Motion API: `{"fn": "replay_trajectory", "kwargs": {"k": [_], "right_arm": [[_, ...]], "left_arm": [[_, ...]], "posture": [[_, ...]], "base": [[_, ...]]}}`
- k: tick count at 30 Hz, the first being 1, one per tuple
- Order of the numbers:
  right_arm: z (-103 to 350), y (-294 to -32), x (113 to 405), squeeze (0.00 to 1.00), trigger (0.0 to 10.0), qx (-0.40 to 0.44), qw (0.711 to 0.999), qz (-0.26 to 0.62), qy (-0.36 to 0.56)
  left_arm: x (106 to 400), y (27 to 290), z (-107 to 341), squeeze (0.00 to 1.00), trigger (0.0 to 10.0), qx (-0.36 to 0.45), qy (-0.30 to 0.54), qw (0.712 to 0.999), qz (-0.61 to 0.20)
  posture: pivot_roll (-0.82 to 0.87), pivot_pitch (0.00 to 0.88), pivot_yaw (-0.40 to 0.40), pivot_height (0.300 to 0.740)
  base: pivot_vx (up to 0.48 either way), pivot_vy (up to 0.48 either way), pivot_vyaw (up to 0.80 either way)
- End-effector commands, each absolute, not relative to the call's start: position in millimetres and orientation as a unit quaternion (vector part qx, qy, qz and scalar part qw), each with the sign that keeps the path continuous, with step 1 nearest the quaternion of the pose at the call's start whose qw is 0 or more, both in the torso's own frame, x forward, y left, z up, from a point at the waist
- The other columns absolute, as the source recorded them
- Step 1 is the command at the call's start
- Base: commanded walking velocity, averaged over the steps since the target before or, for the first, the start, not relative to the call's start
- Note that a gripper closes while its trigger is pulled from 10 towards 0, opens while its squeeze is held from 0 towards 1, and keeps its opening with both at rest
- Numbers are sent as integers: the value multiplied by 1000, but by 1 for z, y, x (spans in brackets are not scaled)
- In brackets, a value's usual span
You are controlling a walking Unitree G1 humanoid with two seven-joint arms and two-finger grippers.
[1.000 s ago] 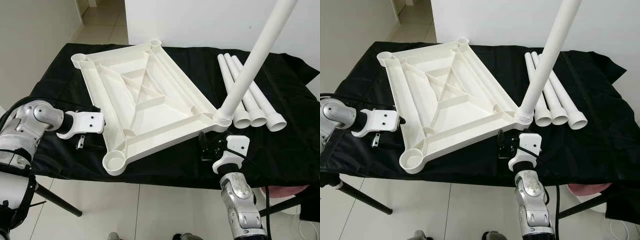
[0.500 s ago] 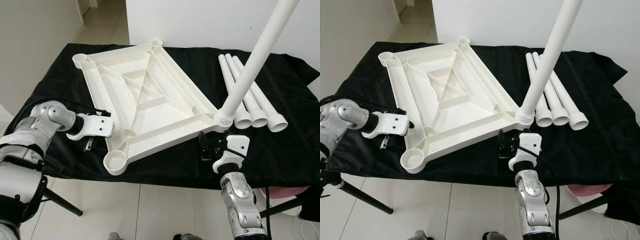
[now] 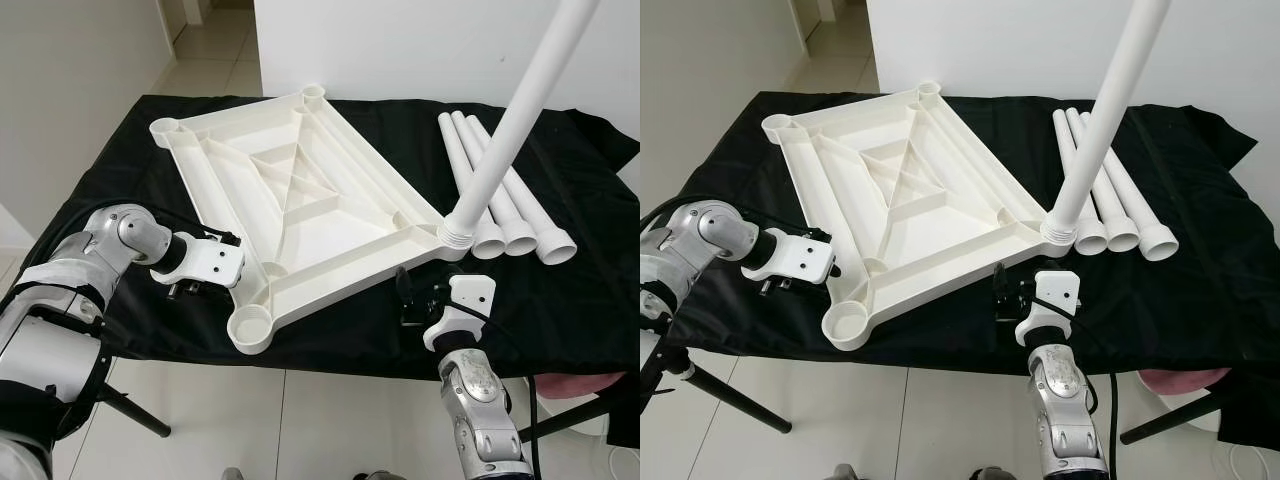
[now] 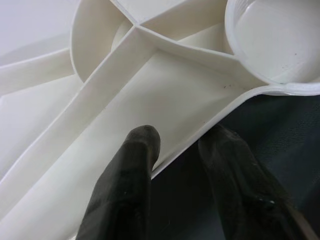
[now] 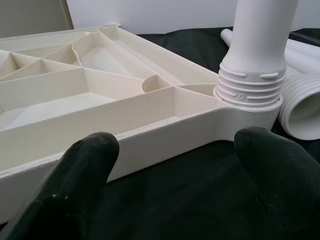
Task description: Building children table
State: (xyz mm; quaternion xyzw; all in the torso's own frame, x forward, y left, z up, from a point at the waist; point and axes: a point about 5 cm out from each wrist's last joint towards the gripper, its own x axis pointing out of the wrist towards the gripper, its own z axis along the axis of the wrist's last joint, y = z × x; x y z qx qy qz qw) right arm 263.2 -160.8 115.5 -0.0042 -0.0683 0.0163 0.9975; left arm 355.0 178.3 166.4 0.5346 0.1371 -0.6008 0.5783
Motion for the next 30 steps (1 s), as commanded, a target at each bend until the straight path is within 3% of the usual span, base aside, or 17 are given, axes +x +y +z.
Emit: {"fn": "replay_trajectory", "kwargs": {"k": [1, 15, 27, 30], "right_arm": [[114, -159, 262, 0, 10000, -2, 998, 17, -67], [115, -158, 265, 0, 10000, -6, 997, 26, -66], [115, -160, 264, 0, 10000, -10, 998, 28, -64], [115, -160, 265, 0, 10000, -10, 998, 29, -63]], "left_arm": [[354, 183, 155, 0, 0, 515, 142, 610, -585], [331, 191, 129, 0, 0, 464, 170, 586, -642], [323, 190, 124, 0, 0, 432, 175, 586, -663], [324, 192, 125, 0, 0, 419, 175, 606, -653]], "posture": [[-69, 55, 58, 740], [-51, 73, 39, 740], [-47, 91, 29, 740], [-43, 93, 27, 740]], "base": [[0, 0, 0], [0, 0, 0], [0, 0, 0], [0, 0, 0]]}}
